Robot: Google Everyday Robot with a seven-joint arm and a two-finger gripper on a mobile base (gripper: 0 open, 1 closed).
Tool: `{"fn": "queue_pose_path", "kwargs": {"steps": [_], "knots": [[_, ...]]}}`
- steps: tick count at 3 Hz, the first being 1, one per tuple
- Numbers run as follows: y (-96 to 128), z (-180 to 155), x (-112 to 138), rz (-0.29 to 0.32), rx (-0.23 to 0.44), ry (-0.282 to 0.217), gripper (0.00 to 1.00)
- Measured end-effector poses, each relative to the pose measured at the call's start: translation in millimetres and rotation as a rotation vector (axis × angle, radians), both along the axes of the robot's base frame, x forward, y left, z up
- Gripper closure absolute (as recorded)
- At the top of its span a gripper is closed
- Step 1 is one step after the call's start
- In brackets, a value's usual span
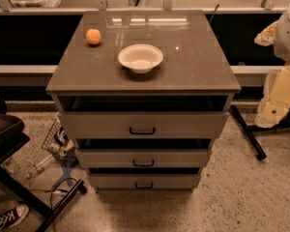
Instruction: Open middle drawer
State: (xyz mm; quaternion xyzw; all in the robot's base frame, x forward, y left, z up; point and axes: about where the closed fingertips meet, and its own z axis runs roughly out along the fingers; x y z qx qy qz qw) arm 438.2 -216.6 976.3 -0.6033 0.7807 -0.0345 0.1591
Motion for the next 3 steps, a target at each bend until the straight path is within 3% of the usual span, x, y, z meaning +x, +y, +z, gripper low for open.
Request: {"fn": "queue_pose_path", "kwargs": {"steps": [2, 3], "knots": [[5.3, -6.3, 4.1, -0.003, 0.000, -0.025, 0.00], [18.1, -41.0, -3.1, 0.020, 0.033, -0.061, 0.00]]}}
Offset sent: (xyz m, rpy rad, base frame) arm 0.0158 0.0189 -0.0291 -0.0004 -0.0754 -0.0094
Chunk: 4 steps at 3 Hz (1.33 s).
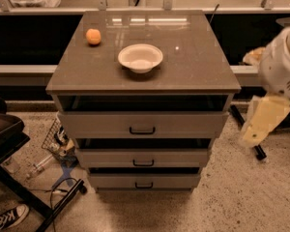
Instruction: Open middle drawer
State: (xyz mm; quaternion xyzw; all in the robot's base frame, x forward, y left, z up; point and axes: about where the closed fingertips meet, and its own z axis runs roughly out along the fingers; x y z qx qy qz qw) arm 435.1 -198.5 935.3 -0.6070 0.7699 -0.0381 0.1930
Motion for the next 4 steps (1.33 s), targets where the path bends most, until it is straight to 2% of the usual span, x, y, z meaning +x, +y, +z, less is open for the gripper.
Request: {"fn": "queue_pose_path", "kwargs": {"steps": [1, 2, 3, 4], "knots": [[3.2, -71.1, -17.7, 0.026, 0.094, 0.016, 0.00], [14.0, -144.4, -29.5, 0.057, 0.257, 0.021, 0.00], [32.6, -195.2, -4.0, 0.074, 0.450, -0.068, 0.00], [44.8, -221.8, 42.4, 0.082, 0.574, -0.219, 0.00]]}}
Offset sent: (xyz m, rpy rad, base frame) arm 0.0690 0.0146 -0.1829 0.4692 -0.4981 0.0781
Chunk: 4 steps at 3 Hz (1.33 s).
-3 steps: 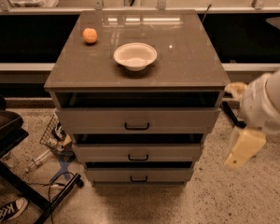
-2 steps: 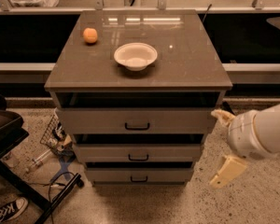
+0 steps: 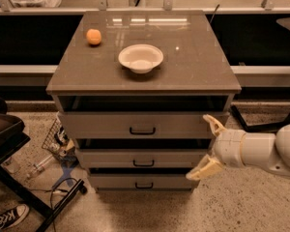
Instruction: Open middle drawer
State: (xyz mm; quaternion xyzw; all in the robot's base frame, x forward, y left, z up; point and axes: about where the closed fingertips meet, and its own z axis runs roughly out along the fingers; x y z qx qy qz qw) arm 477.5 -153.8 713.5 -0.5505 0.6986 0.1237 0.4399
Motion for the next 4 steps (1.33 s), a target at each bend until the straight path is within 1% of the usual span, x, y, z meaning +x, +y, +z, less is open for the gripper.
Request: {"fn": "queue_pose_path", "kwargs": {"steps": [1, 2, 3, 4], "knots": [[1.1, -19.6, 26.0, -0.048, 0.084, -0.076, 0.00], [3.2, -28.1, 30.4, -0.054, 0.103, -0.084, 0.00], [9.7, -39.4, 32.6, -0.045, 0.079, -0.063, 0.00], [27.6, -100.4, 26.6, -0.028, 0.037, 0.017, 0.00]]}}
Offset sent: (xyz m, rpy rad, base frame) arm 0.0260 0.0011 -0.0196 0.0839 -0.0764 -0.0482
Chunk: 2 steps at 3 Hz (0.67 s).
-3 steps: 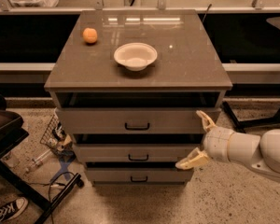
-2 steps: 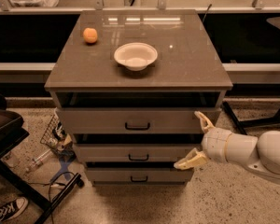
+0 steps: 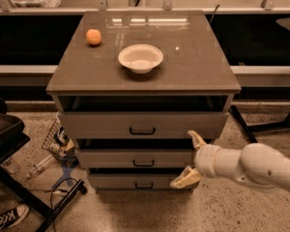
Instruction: Open middle drawer
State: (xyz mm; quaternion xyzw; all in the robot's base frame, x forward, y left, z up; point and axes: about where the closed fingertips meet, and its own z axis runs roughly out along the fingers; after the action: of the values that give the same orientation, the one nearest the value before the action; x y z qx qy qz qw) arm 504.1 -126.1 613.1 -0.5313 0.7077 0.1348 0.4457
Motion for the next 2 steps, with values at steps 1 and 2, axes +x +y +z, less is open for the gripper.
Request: {"fn": "queue_pose_path", "kwargs": {"steps": [1, 2], "knots": [[27.8, -87.1, -9.5, 0.032, -0.083, 0.078, 0.00], [44.2, -125.0, -7.5, 0.060, -0.144, 0.099, 0.00]]}}
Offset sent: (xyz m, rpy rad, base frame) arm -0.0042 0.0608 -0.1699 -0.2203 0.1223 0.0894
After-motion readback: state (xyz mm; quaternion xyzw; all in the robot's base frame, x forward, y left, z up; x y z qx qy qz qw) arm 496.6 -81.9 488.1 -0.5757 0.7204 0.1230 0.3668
